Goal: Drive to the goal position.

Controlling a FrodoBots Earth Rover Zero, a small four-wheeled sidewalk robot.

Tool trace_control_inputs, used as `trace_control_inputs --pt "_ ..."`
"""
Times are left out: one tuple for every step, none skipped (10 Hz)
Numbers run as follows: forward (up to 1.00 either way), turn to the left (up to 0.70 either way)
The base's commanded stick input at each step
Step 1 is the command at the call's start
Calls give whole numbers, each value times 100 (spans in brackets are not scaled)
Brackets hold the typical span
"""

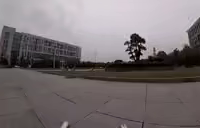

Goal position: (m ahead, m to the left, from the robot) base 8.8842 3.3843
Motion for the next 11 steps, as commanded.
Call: trace_control_inputs --pt "70 35" --pt "70 29" --pt "70 2" --pt "70 0" --pt "70 0" --pt "70 0" --pt "70 0" --pt "70 0" --pt "70 0" --pt "70 0" --pt "70 0"
